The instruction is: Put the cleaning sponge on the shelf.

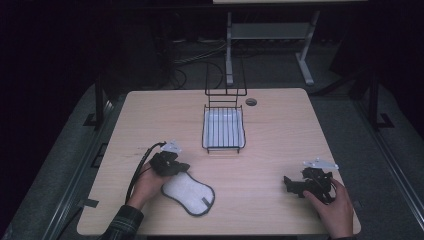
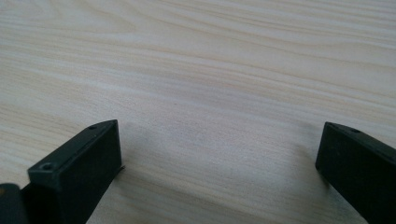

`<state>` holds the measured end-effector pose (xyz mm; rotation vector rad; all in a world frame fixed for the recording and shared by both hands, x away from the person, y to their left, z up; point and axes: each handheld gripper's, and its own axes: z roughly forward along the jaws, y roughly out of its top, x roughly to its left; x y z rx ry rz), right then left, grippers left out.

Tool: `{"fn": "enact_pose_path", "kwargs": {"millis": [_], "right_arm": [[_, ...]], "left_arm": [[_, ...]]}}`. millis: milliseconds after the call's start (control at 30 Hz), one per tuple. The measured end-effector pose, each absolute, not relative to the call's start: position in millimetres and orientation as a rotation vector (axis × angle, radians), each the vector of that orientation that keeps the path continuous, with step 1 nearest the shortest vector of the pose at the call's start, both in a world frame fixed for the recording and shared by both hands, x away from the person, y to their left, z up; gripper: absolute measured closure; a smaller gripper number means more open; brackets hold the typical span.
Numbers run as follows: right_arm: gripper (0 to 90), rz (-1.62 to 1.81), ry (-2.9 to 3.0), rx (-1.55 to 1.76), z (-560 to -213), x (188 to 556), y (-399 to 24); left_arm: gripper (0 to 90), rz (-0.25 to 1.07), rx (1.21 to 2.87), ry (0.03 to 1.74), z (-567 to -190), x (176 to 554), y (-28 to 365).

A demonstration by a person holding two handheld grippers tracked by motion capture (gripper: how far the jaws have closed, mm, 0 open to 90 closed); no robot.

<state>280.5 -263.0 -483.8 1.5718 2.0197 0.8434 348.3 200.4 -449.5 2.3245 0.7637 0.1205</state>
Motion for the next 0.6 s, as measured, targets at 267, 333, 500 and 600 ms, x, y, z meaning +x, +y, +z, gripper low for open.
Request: {"fn": "enact_pose_path", "kwargs": {"millis": [267, 333, 500, 600], "right_arm": [[0.0, 0.843, 2.019, 1.572, -484, 280, -263], [0.0, 0.843, 2.020, 1.572, -484, 280, -263], [0.0, 0.843, 2.020, 1.572, -484, 280, -263], [0.0, 0.843, 2.020, 1.572, -484, 280, -263]], "left_arm": [[89.9, 0.116, 2.319, 0.805, -451, 335, 223], [89.9, 0.119, 2.310, 0.824, -451, 332, 230], [89.9, 0.094, 2.241, 0.794, -440, 322, 229], [89.9, 0.070, 2.244, 0.731, -435, 314, 213]]}}
